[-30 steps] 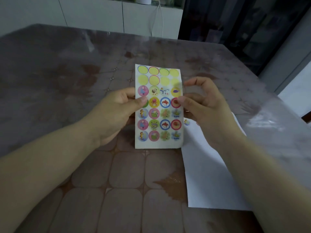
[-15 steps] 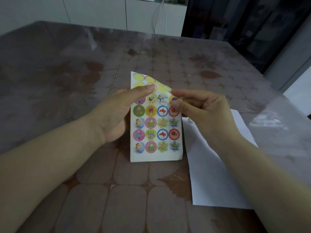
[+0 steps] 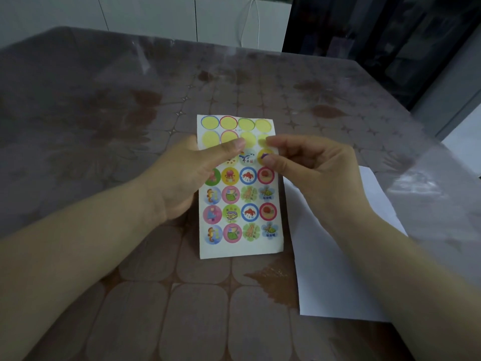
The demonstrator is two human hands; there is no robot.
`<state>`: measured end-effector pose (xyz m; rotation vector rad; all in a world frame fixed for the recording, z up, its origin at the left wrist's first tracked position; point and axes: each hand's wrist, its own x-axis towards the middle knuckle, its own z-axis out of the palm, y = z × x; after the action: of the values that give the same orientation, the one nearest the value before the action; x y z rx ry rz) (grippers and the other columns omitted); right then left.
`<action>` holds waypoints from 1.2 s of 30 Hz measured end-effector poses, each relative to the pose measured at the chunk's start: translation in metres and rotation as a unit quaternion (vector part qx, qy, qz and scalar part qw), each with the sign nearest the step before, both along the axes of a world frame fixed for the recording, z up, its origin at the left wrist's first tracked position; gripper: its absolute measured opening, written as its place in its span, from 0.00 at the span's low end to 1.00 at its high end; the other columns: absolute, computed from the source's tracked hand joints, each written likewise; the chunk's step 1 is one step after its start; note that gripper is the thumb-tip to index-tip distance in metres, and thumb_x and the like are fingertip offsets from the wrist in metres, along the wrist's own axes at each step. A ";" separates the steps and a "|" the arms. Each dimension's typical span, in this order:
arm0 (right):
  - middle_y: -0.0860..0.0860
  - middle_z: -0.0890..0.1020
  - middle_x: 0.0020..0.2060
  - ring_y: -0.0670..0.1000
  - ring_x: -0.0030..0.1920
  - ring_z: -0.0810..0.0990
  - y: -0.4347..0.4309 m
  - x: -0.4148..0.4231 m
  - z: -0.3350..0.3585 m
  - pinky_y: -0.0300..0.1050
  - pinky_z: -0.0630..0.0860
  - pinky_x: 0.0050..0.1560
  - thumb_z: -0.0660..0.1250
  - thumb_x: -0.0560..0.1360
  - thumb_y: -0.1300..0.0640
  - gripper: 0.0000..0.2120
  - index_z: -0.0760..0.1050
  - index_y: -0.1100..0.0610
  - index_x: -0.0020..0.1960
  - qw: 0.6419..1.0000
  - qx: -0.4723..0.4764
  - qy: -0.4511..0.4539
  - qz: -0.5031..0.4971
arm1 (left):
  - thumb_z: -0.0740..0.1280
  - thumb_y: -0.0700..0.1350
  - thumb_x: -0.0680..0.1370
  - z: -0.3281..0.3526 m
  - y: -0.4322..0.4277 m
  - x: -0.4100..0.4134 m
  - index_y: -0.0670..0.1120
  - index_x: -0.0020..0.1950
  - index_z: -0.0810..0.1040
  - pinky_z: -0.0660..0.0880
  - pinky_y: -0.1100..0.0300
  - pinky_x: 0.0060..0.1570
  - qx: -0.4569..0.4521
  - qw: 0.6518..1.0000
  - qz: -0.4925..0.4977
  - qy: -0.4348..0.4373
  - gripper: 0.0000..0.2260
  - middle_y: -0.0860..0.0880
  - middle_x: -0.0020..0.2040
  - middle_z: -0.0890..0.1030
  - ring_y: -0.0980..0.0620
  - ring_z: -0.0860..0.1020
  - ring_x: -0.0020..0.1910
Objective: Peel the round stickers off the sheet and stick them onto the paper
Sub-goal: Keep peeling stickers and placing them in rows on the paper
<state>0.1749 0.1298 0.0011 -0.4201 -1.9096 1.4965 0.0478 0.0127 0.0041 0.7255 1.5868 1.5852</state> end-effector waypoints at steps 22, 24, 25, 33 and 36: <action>0.41 0.83 0.30 0.40 0.34 0.82 -0.001 0.001 0.006 0.29 0.75 0.34 0.70 0.67 0.70 0.13 0.79 0.55 0.47 0.999 -0.033 0.034 0.017 | 0.71 0.44 0.65 -0.001 -0.001 0.002 0.50 0.44 0.82 0.80 0.63 0.43 0.119 0.974 0.005 0.194 0.08 0.56 0.43 0.85 0.56 0.83 0.44; 0.40 0.83 0.30 0.40 0.35 0.83 0.000 0.001 0.004 0.30 0.76 0.35 0.71 0.67 0.69 0.14 0.79 0.54 0.48 1.000 -0.013 0.026 0.010 | 0.71 0.44 0.65 -0.002 0.000 0.002 0.50 0.44 0.82 0.80 0.63 0.44 0.121 0.974 0.008 0.193 0.09 0.57 0.43 0.85 0.56 0.83 0.44; 0.40 0.83 0.30 0.40 0.36 0.83 0.001 0.000 0.003 0.30 0.76 0.36 0.71 0.67 0.69 0.13 0.80 0.54 0.46 1.000 0.002 0.020 0.005 | 0.71 0.44 0.65 -0.002 0.000 0.002 0.50 0.45 0.82 0.80 0.62 0.44 0.120 0.974 0.009 0.194 0.09 0.57 0.44 0.85 0.56 0.83 0.44; 0.39 0.83 0.32 0.41 0.38 0.83 0.005 0.000 -0.001 0.31 0.77 0.38 0.72 0.68 0.66 0.10 0.80 0.52 0.40 0.998 0.068 0.000 -0.014 | 0.71 0.44 0.67 -0.003 0.000 0.001 0.52 0.45 0.82 0.80 0.61 0.44 0.107 0.975 0.014 0.192 0.09 0.56 0.46 0.85 0.55 0.83 0.45; 0.41 0.81 0.40 0.38 0.40 0.81 0.005 0.000 -0.001 0.29 0.76 0.39 0.72 0.68 0.65 0.12 0.79 0.47 0.40 0.994 0.108 -0.005 -0.015 | 0.71 0.42 0.69 -0.004 0.001 -0.001 0.53 0.45 0.82 0.80 0.62 0.45 0.096 0.974 0.024 0.205 0.08 0.59 0.46 0.84 0.57 0.83 0.46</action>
<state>0.1749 0.1344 0.0001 -0.3569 -2.0380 1.2528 0.0469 0.0133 0.0005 1.1902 1.7631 1.7184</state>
